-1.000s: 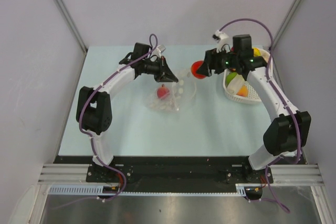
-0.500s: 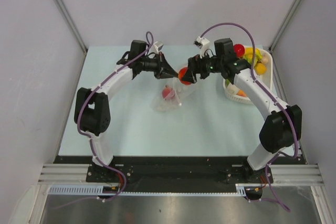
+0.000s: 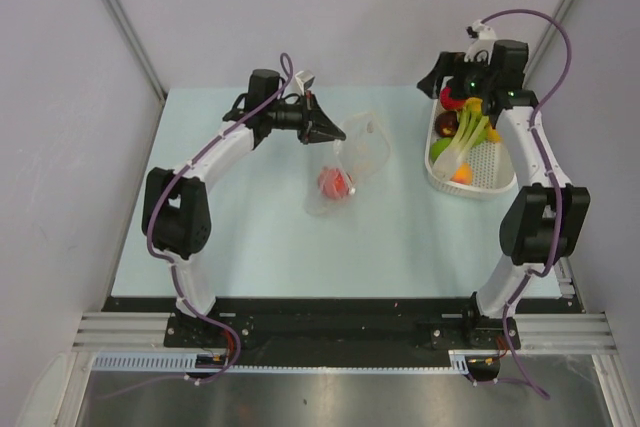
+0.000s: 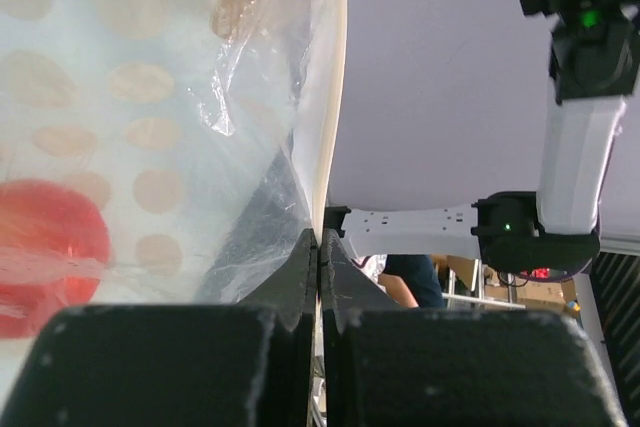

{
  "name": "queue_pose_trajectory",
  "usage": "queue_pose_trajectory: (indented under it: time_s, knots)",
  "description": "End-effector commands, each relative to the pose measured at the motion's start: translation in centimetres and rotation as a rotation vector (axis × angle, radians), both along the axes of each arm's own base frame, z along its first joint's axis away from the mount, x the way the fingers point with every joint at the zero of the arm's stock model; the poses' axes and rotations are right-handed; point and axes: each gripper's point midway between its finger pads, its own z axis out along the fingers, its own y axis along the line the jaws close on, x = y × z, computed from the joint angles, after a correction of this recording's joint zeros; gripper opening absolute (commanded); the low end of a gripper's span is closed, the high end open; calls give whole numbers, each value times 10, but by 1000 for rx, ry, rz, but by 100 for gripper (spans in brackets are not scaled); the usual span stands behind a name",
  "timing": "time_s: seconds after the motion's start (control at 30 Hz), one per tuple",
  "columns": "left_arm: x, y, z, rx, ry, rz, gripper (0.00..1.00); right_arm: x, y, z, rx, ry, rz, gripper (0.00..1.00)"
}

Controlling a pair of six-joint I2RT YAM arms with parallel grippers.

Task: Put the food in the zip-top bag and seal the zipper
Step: Place the fake vegetable in the zipper food storage bag, then pick up the fake vegetable from the bin.

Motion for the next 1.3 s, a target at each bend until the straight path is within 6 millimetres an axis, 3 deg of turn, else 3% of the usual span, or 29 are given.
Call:
queue_pose_trajectory:
  time_s: [0.0, 0.03, 0.07, 0.13, 0.17, 0.2, 0.27, 0.3, 0.53, 0.83, 1.0, 1.13, 1.23, 1.27]
  knots:
    - [4, -4, 29, -33, -95, -28, 0, 65, -62, 2, -104, -123, -235, 100]
    - [6, -4, 29, -27, -110, -23, 0, 73, -75, 0, -111, -124, -265, 100]
    - [8, -4, 26, -20, -110, -22, 0, 85, -81, -19, -115, -95, -282, 100]
    - [10, -2, 20, -2, -112, -15, 0, 100, -94, -20, -124, -117, -326, 100]
    - [11, -2, 18, 5, -116, -12, 0, 108, -97, -38, -136, -96, -334, 100]
    - [10, -1, 15, 14, -108, -14, 0, 114, -100, -35, -145, -116, -338, 100]
    - [12, 1, 11, 31, -122, -9, 0, 123, -104, -57, -170, -93, -342, 100]
    - [12, 2, 9, 37, -125, -10, 0, 128, -105, -58, -172, -97, -348, 100]
    - [16, 9, 0, 64, -125, 10, 0, 142, -120, -103, -257, -68, -377, 100]
    - [21, 10, -8, 80, -119, 19, 0, 150, -136, -133, -288, -38, -413, 100]
    - [24, 11, -8, 85, -121, 23, 0, 154, -137, -144, -299, -33, -404, 98]
    - [26, 14, -11, 95, -120, 28, 0, 150, -138, -143, -302, -19, -385, 84]
    - [25, 16, -12, 103, -129, 27, 0, 142, -140, -122, -267, -26, -365, 69]
    - [25, 17, -14, 108, -125, 30, 0, 139, -141, -104, -265, -50, -367, 65]
